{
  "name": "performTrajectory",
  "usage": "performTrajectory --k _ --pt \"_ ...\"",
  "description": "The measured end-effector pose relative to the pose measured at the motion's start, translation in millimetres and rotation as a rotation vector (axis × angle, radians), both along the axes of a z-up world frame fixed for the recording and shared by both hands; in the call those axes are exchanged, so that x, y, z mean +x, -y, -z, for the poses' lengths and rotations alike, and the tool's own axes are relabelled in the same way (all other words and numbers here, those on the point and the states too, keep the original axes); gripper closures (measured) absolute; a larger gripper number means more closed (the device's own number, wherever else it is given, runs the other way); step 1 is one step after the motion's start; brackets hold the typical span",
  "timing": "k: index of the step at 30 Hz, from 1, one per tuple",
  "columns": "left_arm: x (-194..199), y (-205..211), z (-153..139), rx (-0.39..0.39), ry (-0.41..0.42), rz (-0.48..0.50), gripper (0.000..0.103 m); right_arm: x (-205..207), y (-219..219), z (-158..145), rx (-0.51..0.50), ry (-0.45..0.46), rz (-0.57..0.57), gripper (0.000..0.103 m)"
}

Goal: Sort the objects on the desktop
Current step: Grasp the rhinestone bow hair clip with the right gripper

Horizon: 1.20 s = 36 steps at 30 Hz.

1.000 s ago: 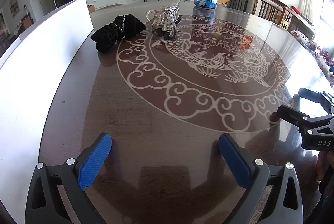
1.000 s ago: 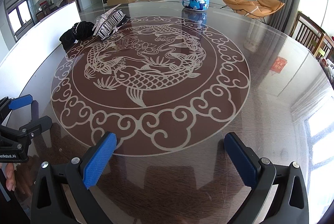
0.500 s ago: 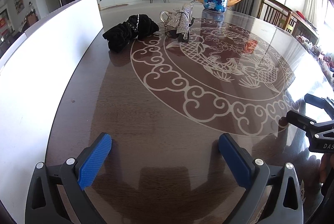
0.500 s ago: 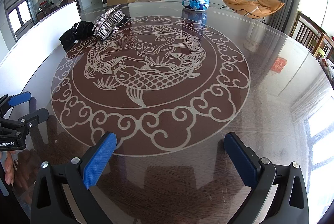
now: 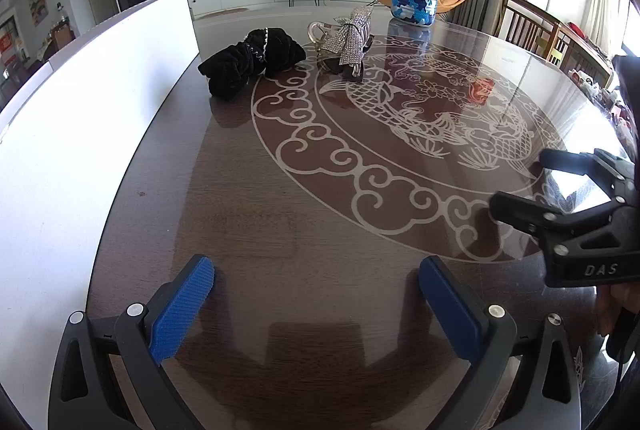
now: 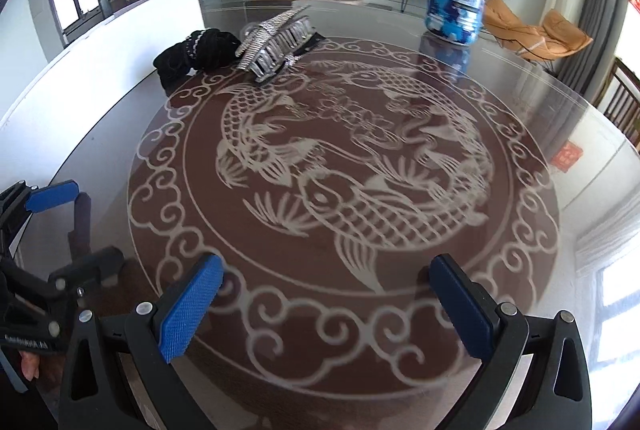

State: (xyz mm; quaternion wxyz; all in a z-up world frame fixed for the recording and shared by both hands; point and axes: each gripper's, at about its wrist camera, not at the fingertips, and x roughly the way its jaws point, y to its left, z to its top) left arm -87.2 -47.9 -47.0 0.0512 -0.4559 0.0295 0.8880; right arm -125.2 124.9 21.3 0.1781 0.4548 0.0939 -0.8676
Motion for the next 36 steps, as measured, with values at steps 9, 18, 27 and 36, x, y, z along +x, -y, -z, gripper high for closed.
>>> performTrajectory --k 9,18,27,36 --pt "-1.0 2.4 0.4 0.002 0.0 -0.015 0.0 -90.3 97.7 4.8 -0.002 0.003 -0.173 0.0" --pt "-0.8 2.4 0.5 0.002 -0.001 -0.015 0.0 -146.9 108.4 7.9 -0.006 0.001 -0.025 0.0" --pt "-0.7 2.5 0.5 0.002 -0.001 -0.014 0.0 -160.7 119.0 6.3 -0.016 0.0 -0.027 0.0" --pt "-0.6 2.5 0.5 0.002 -0.001 -0.014 0.0 -160.8 105.2 -0.7 -0.026 -0.05 -0.031 0.046"
